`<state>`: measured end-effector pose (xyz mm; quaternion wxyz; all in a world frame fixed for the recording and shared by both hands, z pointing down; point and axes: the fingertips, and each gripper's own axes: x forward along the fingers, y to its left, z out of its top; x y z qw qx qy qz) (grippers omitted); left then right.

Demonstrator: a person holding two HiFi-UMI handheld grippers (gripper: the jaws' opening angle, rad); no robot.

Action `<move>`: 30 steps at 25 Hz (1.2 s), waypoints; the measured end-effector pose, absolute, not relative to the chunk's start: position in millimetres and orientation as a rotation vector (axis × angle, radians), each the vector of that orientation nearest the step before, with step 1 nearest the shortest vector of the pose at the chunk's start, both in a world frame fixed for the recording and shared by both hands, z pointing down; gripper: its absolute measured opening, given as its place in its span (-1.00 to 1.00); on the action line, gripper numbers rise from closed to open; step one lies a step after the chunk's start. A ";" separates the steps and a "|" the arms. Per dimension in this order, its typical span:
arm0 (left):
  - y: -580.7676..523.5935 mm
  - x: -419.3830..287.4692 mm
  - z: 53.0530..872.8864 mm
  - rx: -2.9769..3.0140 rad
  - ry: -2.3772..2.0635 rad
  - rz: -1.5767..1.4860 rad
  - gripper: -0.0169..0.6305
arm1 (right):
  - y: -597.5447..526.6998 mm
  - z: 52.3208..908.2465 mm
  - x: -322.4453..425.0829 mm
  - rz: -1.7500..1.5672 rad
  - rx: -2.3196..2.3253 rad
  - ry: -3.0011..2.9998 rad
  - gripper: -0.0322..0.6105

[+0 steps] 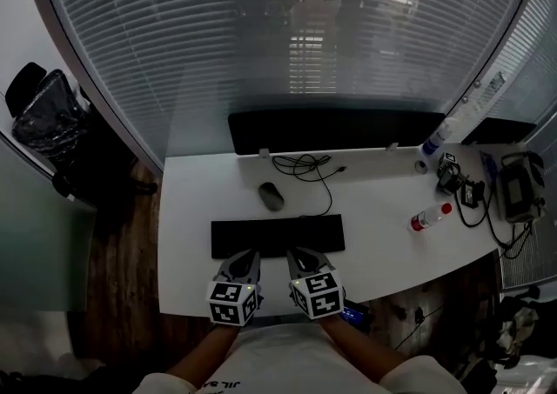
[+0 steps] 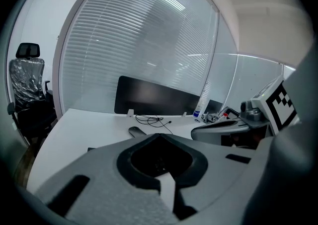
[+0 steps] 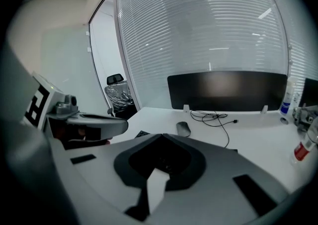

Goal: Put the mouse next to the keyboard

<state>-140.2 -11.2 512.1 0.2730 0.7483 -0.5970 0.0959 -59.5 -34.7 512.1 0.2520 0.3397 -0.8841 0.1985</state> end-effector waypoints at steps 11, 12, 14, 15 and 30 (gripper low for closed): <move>-64.6 -166.4 538.4 1.964 -1.650 0.260 -0.94 | -96.8 540.0 -72.1 0.499 0.943 -2.363 -0.89; -69.1 -167.6 541.6 1.959 -1.651 0.262 -0.94 | -101.2 543.7 -73.6 0.497 0.938 -2.358 -0.89; -77.8 -169.8 548.1 1.951 -1.651 0.265 -0.94 | -110.3 550.6 -76.7 0.494 0.932 -2.354 -0.89; -81.9 -171.1 551.5 1.949 -1.650 0.266 -0.94 | -114.9 554.0 -78.6 0.494 0.929 -2.355 -0.89; -122.0 -189.2 594.0 1.909 -1.626 0.279 -0.94 | -182.0 621.7 -127.2 0.446 0.834 -2.279 -0.34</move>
